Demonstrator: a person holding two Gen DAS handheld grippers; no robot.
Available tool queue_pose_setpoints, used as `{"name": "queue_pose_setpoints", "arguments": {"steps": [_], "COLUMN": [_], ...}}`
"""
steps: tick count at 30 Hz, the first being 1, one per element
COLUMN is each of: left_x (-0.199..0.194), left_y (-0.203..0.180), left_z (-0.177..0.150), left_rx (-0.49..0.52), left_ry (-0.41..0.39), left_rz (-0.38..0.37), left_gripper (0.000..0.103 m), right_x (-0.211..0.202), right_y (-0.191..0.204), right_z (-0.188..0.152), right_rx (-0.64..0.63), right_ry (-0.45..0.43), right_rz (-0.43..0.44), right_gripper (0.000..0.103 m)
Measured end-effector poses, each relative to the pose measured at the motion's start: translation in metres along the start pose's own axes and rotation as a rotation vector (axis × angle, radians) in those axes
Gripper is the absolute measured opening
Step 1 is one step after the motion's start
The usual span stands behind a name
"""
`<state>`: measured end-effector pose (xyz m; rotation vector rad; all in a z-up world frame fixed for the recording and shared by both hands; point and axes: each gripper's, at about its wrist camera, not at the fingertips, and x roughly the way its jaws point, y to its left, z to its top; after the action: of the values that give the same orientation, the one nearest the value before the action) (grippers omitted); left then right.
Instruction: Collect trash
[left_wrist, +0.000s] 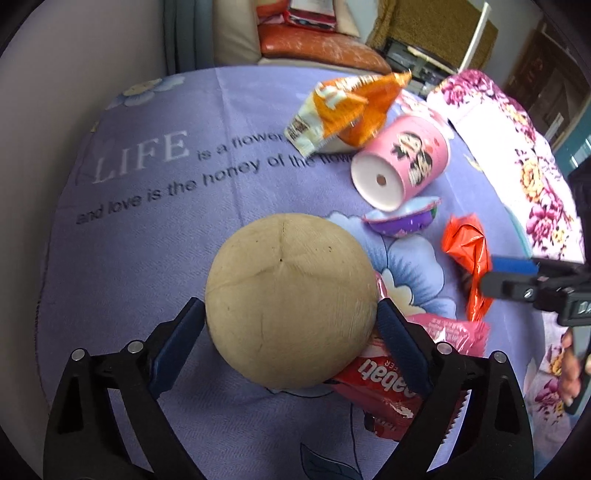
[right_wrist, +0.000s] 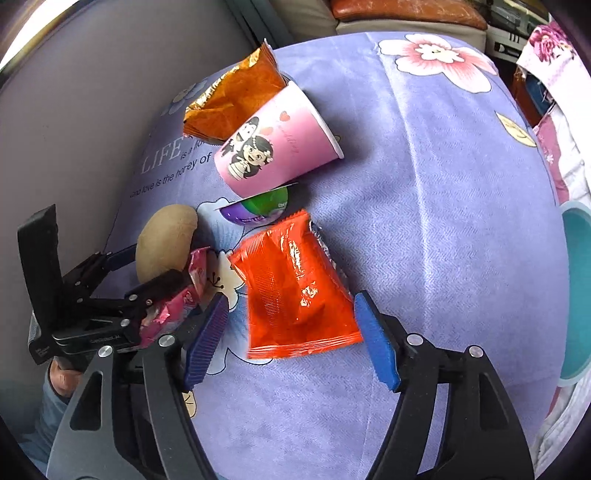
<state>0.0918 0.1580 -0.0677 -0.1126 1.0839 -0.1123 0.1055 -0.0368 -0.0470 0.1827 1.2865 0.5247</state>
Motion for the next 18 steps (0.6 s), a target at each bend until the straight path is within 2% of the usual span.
{"name": "queue_pose_setpoints", "arguments": {"steps": [3, 6, 7, 11, 16, 18], "left_x": [-0.016, -0.033, -0.036, -0.042, -0.041, -0.037], "left_y": [0.010, 0.013, 0.013, 0.009, -0.007, -0.022], "left_z": [0.002, 0.003, 0.004, 0.007, 0.016, 0.019], "left_rx": [-0.047, -0.066, -0.070, -0.083, -0.067, -0.026], "left_ry": [-0.033, -0.063, -0.068, -0.072, -0.035, -0.022], "left_rz": [-0.005, -0.007, -0.009, -0.014, -0.132, -0.134], "left_gripper": [0.093, 0.092, 0.092, 0.092, 0.092, 0.092], "right_x": [0.004, -0.001, -0.002, -0.008, -0.030, -0.038], "right_y": [-0.005, -0.003, -0.003, -0.008, -0.019, -0.022], "right_z": [-0.003, -0.006, -0.007, -0.008, -0.011, -0.012], "right_rx": [0.013, -0.033, -0.039, -0.022, 0.005, 0.012], "right_ry": [-0.017, -0.045, -0.047, -0.047, -0.079, -0.095], "right_rz": [0.033, 0.008, 0.005, 0.002, 0.016, 0.013], "right_gripper": [0.061, 0.049, 0.042, 0.040, 0.040, 0.040]}}
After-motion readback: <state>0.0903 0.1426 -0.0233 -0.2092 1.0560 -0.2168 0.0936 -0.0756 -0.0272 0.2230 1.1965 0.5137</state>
